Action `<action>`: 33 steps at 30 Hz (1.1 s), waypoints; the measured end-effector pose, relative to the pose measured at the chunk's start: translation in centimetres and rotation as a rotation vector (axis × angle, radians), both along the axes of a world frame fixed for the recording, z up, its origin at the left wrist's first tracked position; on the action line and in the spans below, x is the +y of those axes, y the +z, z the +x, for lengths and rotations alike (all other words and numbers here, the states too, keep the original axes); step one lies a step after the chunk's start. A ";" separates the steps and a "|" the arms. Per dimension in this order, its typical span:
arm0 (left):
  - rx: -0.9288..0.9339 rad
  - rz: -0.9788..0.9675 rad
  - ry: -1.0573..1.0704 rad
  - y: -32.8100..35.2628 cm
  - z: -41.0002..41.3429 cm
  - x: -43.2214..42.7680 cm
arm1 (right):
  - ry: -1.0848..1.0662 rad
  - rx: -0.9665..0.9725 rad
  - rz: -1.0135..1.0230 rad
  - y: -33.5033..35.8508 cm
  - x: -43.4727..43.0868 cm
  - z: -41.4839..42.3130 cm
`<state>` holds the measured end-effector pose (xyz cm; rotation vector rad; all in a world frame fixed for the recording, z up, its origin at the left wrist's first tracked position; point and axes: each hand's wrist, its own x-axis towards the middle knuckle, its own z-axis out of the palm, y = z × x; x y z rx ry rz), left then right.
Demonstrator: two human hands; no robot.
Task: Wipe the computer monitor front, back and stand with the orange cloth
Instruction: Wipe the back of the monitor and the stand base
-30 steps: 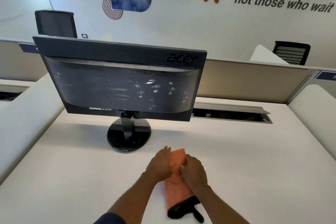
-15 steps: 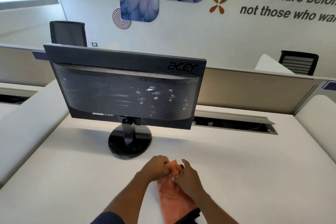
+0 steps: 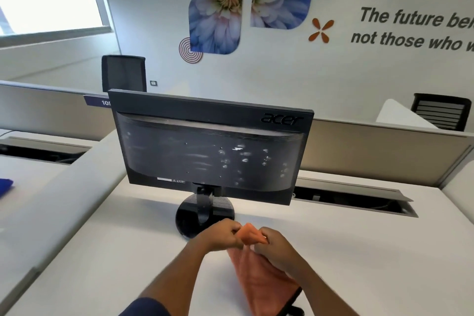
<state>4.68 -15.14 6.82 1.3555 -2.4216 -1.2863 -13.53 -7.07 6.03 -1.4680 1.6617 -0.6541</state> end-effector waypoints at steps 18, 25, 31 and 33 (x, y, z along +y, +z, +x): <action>0.239 -0.285 0.217 1.3 5.5 -2.2 | -0.145 0.524 -0.376 3.6 -3.1 -0.5; -0.276 -0.029 -0.329 -2.1 7.2 0.1 | 0.534 0.625 0.365 2.4 -0.3 1.6; -0.213 0.218 -0.152 -3.8 8.4 1.0 | 0.390 0.550 0.351 0.5 0.6 2.2; -0.153 0.197 -0.041 -4.0 8.7 0.8 | 0.291 0.577 0.310 0.1 0.3 1.8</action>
